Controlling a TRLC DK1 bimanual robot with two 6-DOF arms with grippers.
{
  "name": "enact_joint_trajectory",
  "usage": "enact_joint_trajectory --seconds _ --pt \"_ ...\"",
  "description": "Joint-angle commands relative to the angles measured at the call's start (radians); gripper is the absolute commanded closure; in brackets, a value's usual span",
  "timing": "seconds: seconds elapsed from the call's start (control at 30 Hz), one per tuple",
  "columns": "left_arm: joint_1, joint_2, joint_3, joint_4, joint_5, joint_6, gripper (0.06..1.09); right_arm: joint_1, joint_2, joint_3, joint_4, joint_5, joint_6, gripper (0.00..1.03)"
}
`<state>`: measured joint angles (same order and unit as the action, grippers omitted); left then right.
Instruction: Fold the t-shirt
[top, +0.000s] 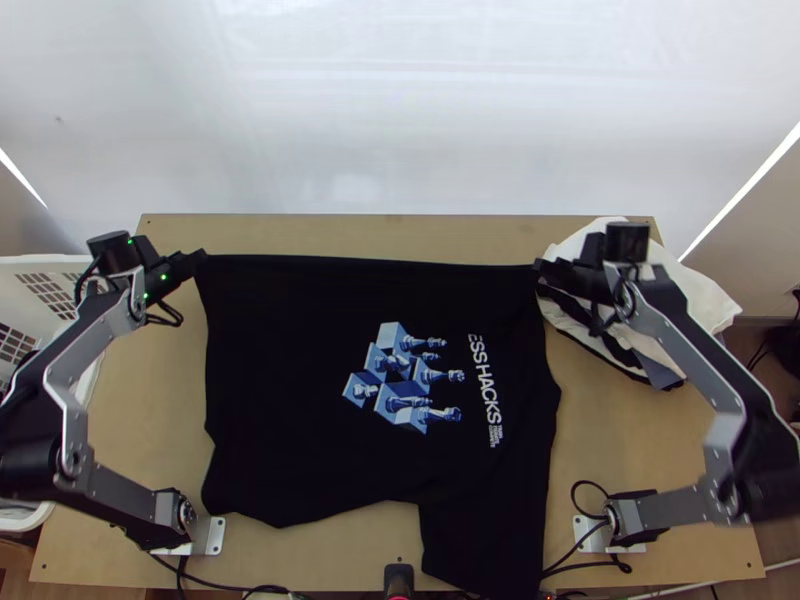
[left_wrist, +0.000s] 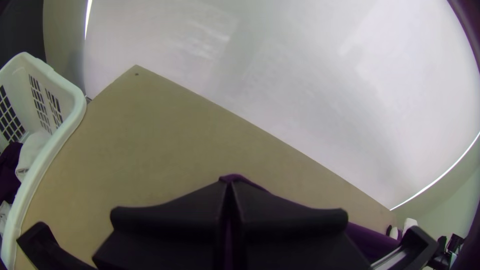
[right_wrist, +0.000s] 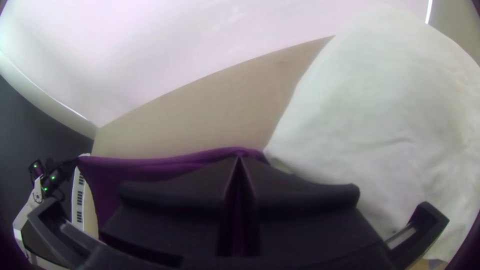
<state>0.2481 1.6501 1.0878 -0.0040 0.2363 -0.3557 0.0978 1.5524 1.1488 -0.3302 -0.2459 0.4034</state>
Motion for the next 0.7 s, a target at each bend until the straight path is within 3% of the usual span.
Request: enact_joint_trajectory --seconds 0.0,0.27,0.67 --pt "-0.021 0.143 0.112 0.01 -0.003 -0.003 1.05 0.014 0.184 0.163 0.006 0.005 0.0 1.0" --pt "-0.072 0.244 0.236 -0.005 -0.008 -0.008 1.05 0.083 0.347 0.336 0.003 0.034 0.0 1.0" --pt "-0.089 0.329 0.38 -0.105 -0.032 -0.008 1.05 0.086 0.456 0.463 -0.038 0.065 -0.003 1.0"
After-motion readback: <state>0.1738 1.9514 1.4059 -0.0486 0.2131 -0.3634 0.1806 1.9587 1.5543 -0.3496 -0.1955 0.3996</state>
